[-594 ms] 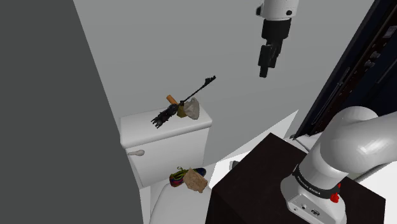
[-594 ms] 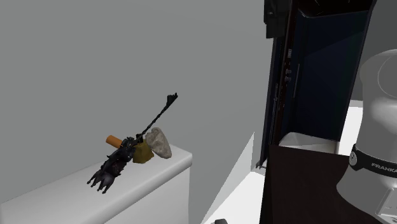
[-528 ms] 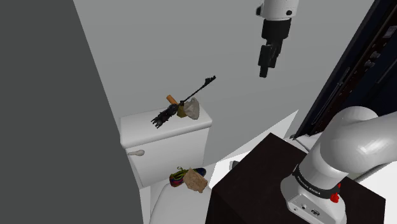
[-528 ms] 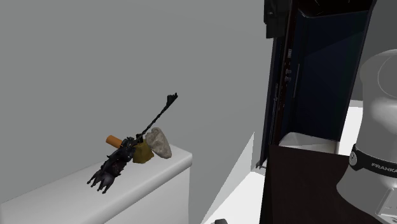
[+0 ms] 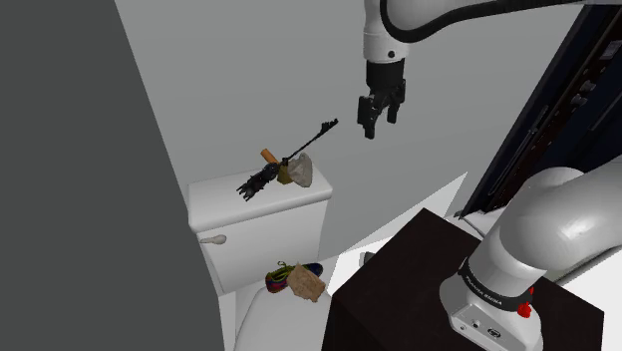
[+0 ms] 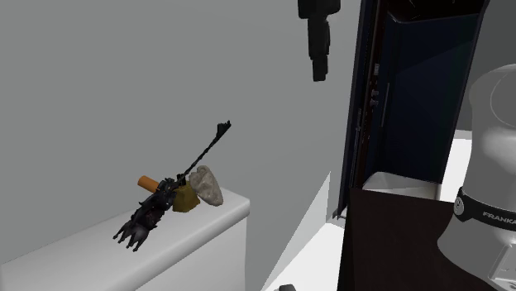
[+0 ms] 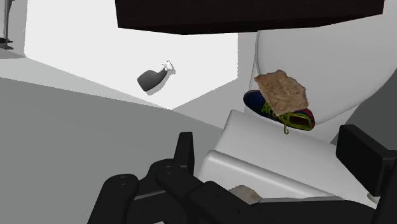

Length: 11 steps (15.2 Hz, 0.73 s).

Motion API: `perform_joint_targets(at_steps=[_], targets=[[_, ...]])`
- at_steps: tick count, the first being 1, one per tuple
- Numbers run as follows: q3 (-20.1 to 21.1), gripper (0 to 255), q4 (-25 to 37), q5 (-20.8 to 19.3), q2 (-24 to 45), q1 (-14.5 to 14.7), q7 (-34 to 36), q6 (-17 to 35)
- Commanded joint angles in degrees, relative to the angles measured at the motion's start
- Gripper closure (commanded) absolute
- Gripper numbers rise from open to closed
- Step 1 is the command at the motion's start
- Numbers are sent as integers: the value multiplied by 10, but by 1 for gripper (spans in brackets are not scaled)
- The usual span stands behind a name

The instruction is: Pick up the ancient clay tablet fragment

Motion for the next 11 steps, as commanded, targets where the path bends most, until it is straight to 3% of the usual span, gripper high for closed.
perform_joint_targets(at_steps=[1,11], targets=[[24,0,7,0,37,-5,49,28],[96,0,109,-72,272,-38,278,125]])
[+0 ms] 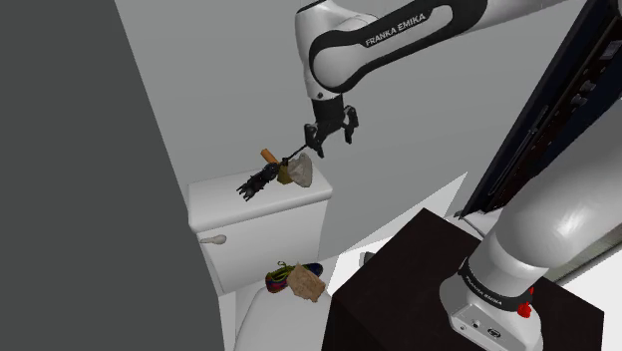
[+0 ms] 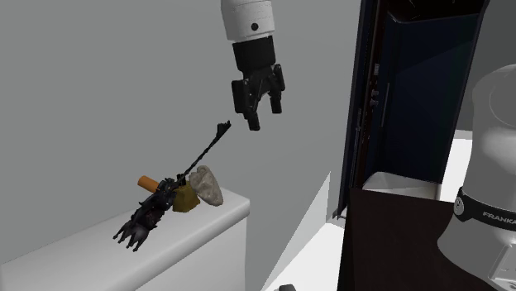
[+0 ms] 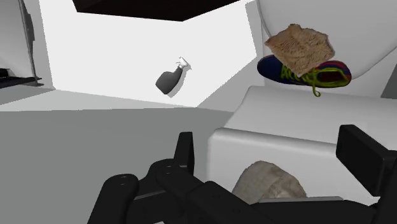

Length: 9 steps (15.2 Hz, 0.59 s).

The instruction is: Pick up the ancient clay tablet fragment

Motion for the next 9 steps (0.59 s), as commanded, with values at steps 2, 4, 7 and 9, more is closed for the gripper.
perform_joint_targets(at_steps=[2,4,7,9], targets=[[10,0,51,-36,81,-5,71,12],[11,0,87,-60,132,-3,115,16],[4,0,146,-94,207,4,175,14],[-4,0,190,-114,257,11,209,9]])
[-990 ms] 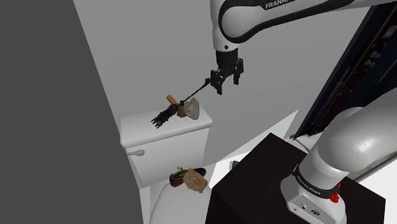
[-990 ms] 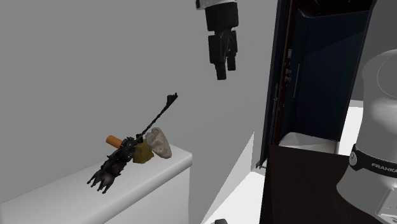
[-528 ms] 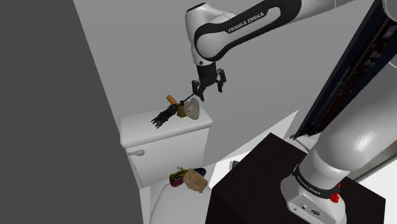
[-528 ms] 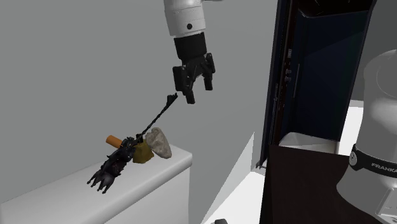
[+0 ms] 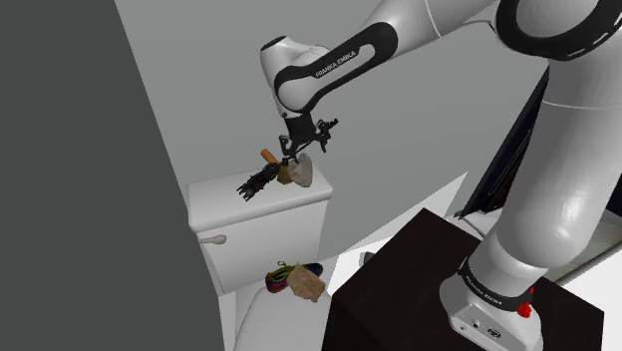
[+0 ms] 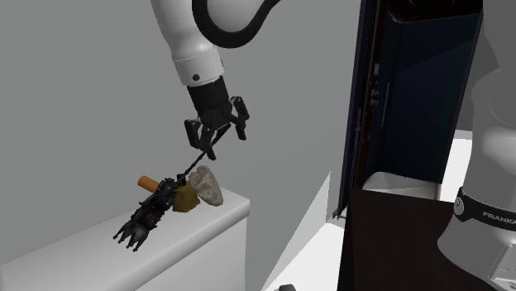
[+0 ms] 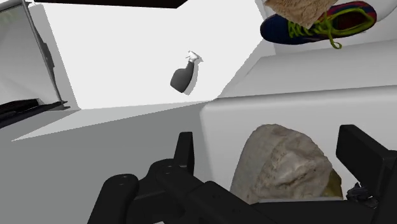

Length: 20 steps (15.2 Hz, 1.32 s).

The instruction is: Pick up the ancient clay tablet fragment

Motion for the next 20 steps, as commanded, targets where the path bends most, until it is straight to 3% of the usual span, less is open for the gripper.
perform_joint_targets(at_steps=[1,8,18,19,20], targets=[[-10,0,48,-21,53,7,35,-6],[-53,0,238,-59,226,39,116,-47],[-61,0,241,-69,266,42,133,-13],[-60,255,242,-69,267,46,137,-15],[-59,255,249,-68,270,49,139,-19]])
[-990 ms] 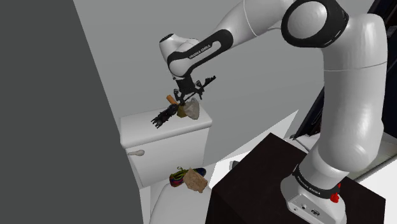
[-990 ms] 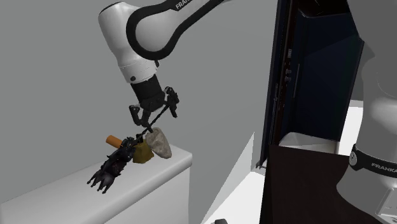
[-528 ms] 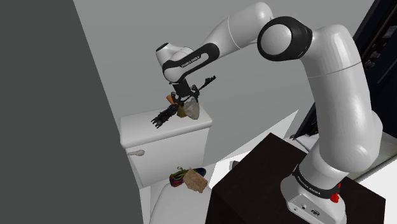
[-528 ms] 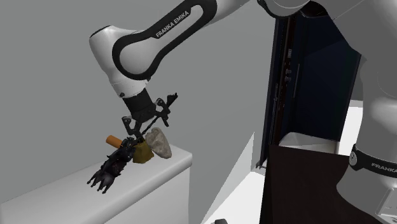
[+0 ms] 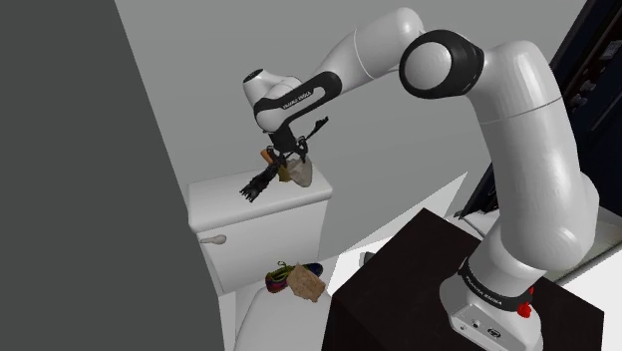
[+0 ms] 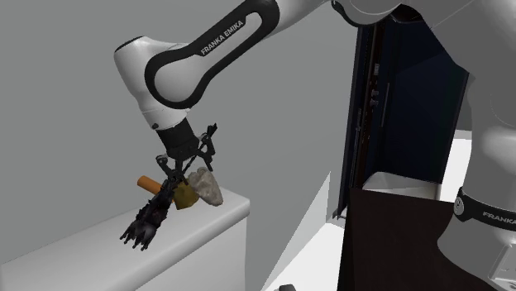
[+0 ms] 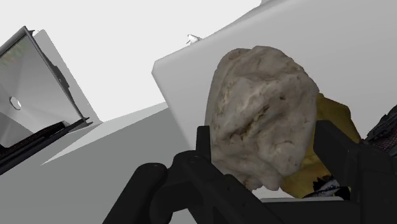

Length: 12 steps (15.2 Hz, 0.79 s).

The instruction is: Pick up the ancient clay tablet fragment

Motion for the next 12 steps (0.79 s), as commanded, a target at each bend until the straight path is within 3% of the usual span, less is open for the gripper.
perform_joint_targets(at_steps=[1,7,8,12], targets=[[3,255,-7,2,18,6,4,1],[4,255,4,2,25,11,7,-4],[0,255,-13,1,12,-4,-7,4],[3,255,-10,6,-5,-5,-14,-15]])
